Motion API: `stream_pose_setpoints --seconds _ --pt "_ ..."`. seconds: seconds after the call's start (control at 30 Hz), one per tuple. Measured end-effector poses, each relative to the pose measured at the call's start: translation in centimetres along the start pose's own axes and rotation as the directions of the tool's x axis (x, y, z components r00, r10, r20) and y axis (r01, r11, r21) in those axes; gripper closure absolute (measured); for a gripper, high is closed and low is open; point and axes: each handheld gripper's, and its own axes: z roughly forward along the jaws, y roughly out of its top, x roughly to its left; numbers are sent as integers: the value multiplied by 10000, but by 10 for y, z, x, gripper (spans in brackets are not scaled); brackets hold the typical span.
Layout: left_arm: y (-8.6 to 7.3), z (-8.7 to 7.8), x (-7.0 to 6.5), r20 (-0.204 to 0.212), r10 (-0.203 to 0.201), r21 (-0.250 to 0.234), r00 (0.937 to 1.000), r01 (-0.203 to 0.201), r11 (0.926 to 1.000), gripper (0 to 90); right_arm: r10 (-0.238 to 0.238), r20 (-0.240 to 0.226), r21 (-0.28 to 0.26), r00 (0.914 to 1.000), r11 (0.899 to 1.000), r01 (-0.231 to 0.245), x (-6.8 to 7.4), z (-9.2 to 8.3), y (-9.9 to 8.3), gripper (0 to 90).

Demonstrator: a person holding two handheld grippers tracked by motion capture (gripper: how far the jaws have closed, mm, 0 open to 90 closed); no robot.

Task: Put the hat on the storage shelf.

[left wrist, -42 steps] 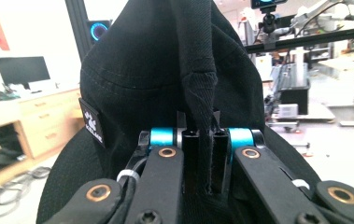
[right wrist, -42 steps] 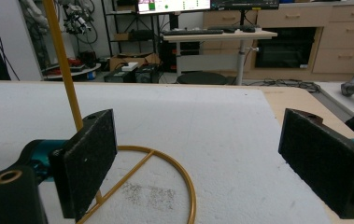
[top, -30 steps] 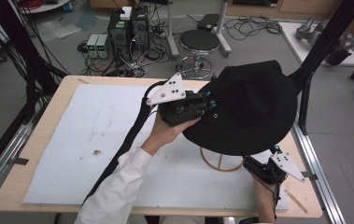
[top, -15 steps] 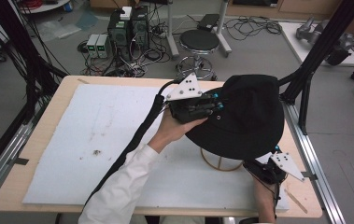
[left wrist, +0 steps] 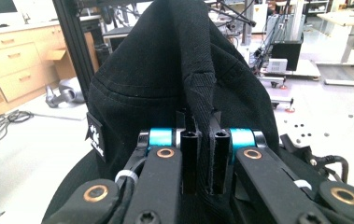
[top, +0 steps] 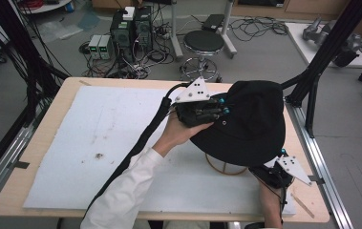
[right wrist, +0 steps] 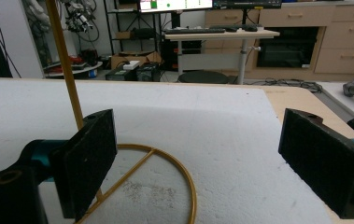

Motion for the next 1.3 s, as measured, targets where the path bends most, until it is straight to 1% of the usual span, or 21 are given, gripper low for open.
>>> stream_pose_setpoints --seconds 0.1,0.13,0.2,0.33,0.47,0.5,0.53,0.57,0.6,0.67,0.77,0.8,0.83,0.87,0.93,1.07,1.1,1.17,1.23,1.3 --pt "-2 2 1 -54 -29 229 10000 30 9997 857 -18 -16 30 10000 10000 18 0 0 0 108" --pt "-3 3 1 -59 -116 238 9999 117 9996 843 -17 -25 39 10000 10000 17 0 0 0 108" --pt "-5 5 2 162 -215 304 9996 210 9993 837 -16 4 31 10000 10000 16 0 0 0 108" --pt "-6 5 2 184 -240 341 9995 233 9991 835 -21 -2 43 10000 10000 21 0 0 0 108" --pt "-6 5 3 150 -361 327 9992 356 9988 818 -40 5 32 10000 10000 40 0 0 0 108" --pt "-6 5 3 107 -399 359 9991 395 9986 777 -49 10 25 10000 10000 49 0 0 0 108" --pt "-7 5 3 114 -448 346 9989 443 9984 777 -49 10 25 10000 10000 49 0 0 0 108" --pt "-8 6 4 114 -519 415 9986 514 9978 735 -40 -6 32 10000 10000 40 0 0 0 108" --pt "-9 7 4 100 -507 517 9987 501 9974 722 -41 -5 32 10000 10000 41 0 0 0 108" --pt "-12 7 4 91 -557 567 9984 551 9969 703 -28 0 35 10000 10000 28 0 0 0 108" --pt "-15 6 5 134 -831 383 9965 825 9959 682 -64 7 38 10000 10000 64 0 0 0 108" --pt "-16 6 6 144 -863 344 9962 858 9957 670 -41 12 2 10000 10000 41 0 0 0 108" --pt "-16 6 6 151 -925 293 9956 920 9953 636 -23 29 55 10000 10000 23 0 -1 0 108" --pt "-16 5 6 146 -916 303 9957 912 9954 636 -23 29 55 10000 10000 23 0 -1 0 108" --pt "-17 4 6 101 -931 236 9956 928 9954 596 -7 36 67 10000 10000 7 0 -1 0 108" --pt "-16 1 6 41 -970 -29 9953 970 9953 533 -20 83 46 10000 10000 20 -1 -1 0 108" --pt "-16 -1 6 -2 -936 -139 9956 936 9955 518 -47 91 5 9999 10000 47 -1 -1 0 108" --pt "-15 -4 6 -167 -868 -276 9961 864 9959 439 3 87 48 10000 10000 -3 -1 -2 0 108" --pt "-15 -7 6 -308 -871 -400 9957 859 9955 425 57 121 55 9999 10000 -58 -1 -3 0 108" --pt "-14 -12 8 -442 -921 -520 9948 898 9946 414 -5 140 44 9999 10000 4 -2 -3 0 108"
